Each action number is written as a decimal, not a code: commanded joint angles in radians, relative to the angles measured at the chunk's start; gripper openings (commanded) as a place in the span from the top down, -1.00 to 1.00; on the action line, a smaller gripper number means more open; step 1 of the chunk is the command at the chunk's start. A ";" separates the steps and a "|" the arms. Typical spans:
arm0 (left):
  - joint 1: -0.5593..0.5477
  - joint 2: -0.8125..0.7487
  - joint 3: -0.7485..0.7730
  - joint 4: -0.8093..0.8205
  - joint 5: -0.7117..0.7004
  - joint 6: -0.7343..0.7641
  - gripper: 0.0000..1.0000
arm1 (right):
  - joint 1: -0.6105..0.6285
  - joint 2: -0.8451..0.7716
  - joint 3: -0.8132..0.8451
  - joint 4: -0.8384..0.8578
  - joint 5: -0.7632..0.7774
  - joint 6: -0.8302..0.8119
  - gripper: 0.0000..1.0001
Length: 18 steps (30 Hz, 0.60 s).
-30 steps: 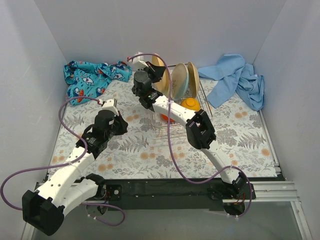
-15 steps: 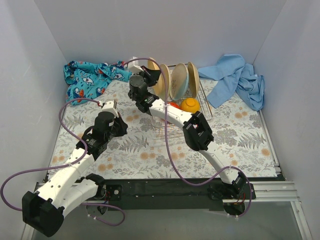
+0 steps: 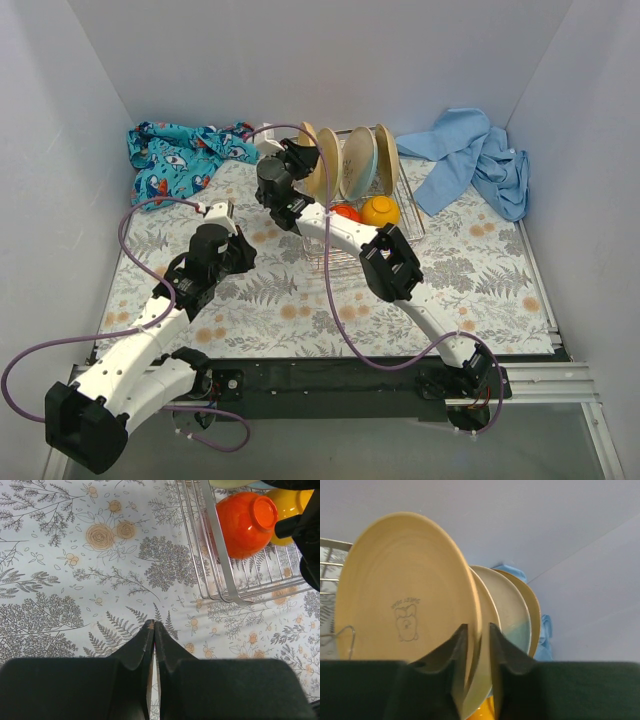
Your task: Load the mixed dishes into the dish rack
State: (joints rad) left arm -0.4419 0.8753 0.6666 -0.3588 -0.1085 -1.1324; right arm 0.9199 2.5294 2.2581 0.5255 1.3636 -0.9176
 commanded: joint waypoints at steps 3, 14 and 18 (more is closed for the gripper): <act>0.006 -0.007 -0.009 0.023 0.010 -0.003 0.87 | 0.011 -0.081 -0.026 0.030 0.000 -0.007 0.07; 0.019 0.017 0.056 0.066 -0.079 0.072 -0.47 | 0.099 -0.297 -0.121 -0.319 -0.130 0.263 -0.37; 0.020 0.042 0.120 0.103 -0.124 0.155 -0.96 | 0.079 -0.357 0.015 -0.746 -0.326 0.572 -0.96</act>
State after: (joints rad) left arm -0.4286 0.9070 0.6998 -0.3218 -0.1566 -1.0683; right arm 1.0237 2.2932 2.1574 0.1375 1.2102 -0.6724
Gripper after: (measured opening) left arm 0.882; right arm 0.826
